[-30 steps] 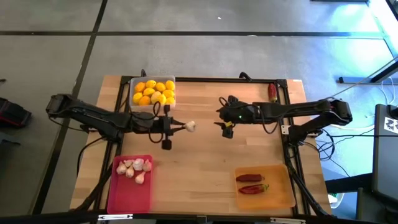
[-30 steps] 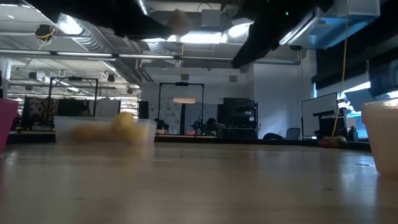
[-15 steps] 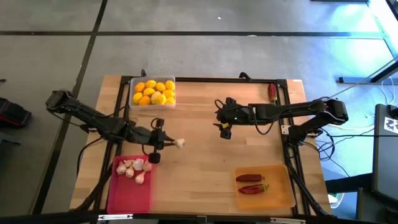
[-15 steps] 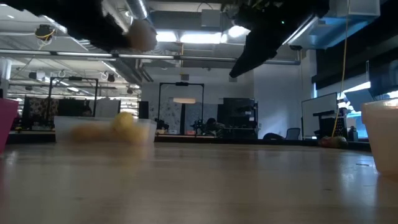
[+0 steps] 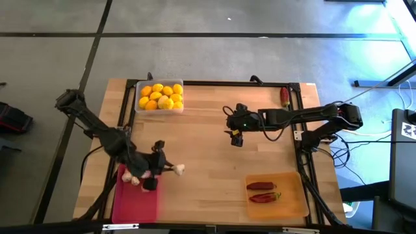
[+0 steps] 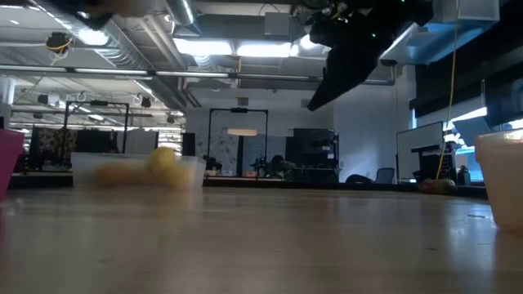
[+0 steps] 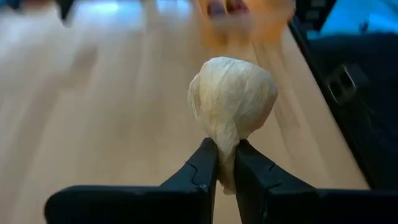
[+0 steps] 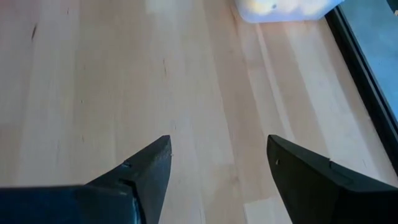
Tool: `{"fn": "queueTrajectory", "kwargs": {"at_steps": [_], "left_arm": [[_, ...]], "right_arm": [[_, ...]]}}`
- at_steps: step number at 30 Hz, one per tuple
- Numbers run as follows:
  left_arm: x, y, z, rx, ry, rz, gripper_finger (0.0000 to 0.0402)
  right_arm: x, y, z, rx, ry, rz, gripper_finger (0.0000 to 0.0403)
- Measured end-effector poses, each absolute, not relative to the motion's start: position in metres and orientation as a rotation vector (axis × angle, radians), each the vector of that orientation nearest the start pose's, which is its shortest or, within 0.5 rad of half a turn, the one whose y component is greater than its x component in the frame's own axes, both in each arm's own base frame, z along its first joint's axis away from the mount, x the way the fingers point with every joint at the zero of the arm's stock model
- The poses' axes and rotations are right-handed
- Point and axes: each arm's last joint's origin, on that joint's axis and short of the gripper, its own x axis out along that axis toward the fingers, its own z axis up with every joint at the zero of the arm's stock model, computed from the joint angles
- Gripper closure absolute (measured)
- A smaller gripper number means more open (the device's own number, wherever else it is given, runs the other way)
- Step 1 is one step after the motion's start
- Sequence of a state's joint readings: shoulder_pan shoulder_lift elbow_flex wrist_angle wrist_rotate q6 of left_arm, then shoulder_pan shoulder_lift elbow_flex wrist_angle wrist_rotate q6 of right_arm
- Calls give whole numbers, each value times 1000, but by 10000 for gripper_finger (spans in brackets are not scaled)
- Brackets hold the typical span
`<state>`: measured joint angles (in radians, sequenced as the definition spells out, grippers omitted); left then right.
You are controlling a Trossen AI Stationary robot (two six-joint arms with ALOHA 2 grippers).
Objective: Sort produce into baskets
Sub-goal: Put the white garlic into the red bin
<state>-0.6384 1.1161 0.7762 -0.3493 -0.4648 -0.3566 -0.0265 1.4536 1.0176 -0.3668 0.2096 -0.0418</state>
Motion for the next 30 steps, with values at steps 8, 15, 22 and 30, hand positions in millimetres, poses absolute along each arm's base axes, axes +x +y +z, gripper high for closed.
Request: {"fn": "queueTrajectory", "kwargs": {"at_steps": [8, 15, 22, 30], "left_arm": [[176, -166, 256, -87, 910, -32, 369], [146, -179, 249, -331, 1145, 65, 368], [123, -186, 229, -490, 1267, 169, 368], [118, -176, 218, -581, 1289, 375, 342]], "right_arm": [[303, -14, 247, -133, 811, -198, 149], [303, -14, 247, -149, 813, -191, 149], [302, -14, 246, -150, 830, -189, 149], [301, -14, 246, -149, 835, -189, 149]]}}
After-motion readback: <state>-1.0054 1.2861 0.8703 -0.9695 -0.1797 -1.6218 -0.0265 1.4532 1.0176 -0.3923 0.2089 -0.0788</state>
